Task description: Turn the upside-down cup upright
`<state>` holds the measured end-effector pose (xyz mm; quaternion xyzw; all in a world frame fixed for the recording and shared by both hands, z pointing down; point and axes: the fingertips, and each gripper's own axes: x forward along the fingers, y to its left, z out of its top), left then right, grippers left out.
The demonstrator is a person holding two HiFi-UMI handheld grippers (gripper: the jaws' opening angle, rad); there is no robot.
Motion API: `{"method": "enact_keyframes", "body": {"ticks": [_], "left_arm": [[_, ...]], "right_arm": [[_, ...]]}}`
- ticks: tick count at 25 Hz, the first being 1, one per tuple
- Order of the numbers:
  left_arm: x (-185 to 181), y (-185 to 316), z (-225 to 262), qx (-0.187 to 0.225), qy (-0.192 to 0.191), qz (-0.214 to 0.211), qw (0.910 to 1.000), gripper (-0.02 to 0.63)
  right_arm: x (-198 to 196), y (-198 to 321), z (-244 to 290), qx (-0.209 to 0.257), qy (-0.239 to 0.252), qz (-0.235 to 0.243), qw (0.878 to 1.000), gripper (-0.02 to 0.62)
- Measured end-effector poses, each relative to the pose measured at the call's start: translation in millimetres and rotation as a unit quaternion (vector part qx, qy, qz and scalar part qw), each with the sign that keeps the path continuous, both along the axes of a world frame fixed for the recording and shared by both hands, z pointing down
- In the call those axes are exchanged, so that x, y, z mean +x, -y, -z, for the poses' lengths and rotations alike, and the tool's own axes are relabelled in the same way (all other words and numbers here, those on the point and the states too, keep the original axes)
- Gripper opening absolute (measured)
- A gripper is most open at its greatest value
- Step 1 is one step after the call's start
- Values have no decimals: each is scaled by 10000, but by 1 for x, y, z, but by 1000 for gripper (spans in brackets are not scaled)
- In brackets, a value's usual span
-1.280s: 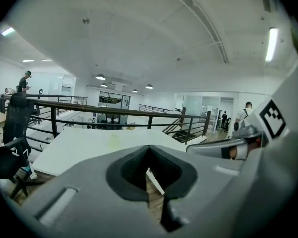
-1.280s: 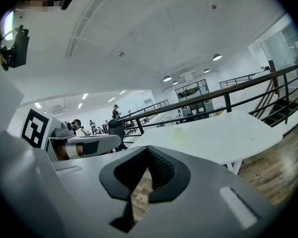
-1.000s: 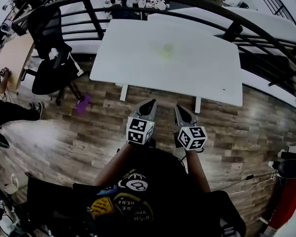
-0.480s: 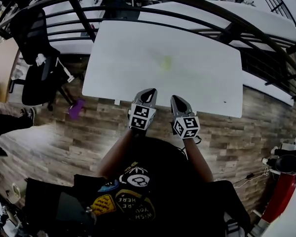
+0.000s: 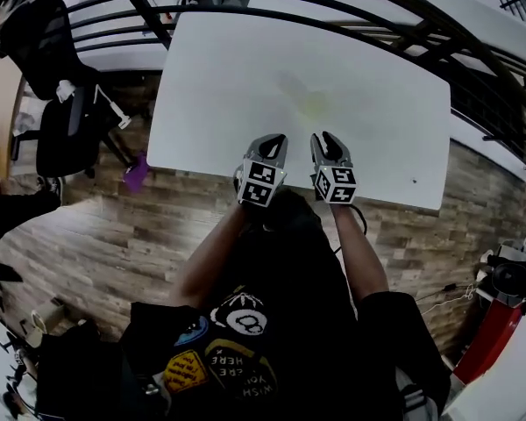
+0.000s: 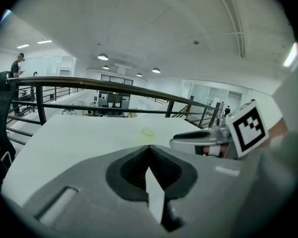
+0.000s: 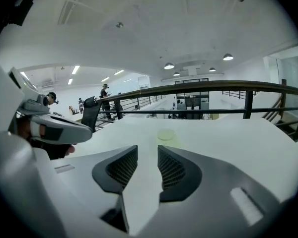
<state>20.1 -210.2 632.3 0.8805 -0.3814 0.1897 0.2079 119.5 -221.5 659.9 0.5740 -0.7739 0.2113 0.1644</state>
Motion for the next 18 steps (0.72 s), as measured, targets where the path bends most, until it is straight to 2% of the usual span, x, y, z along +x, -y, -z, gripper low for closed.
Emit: {"method": "enact_keyframes", "body": {"ticks": [2,4,8,12,15,18], "left_arm": [[-2,8,-4,-81,-31,53,9999,5],[-4,11,-8,-180,-54,124,9997,5],[-7,18,-15,-346,-82,378,9987,5],[-15,24,-23,-490,-27,582,9971,5],[-12,28,-31,-559,15,658,9963,5],[-7,29,-34,-767,-292,817,9933,6]], "right_arm": [[4,25,-16,-136,-140,8,9998,161],[12,48,-30,-240,-259,-22,9994,240],[27,91,-51,-333,-545,38,9980,307],[19,115,-66,-375,-579,290,9972,319],[13,126,-70,-336,-571,435,9969,305],[11,123,-59,-259,-478,584,9968,302]]}}
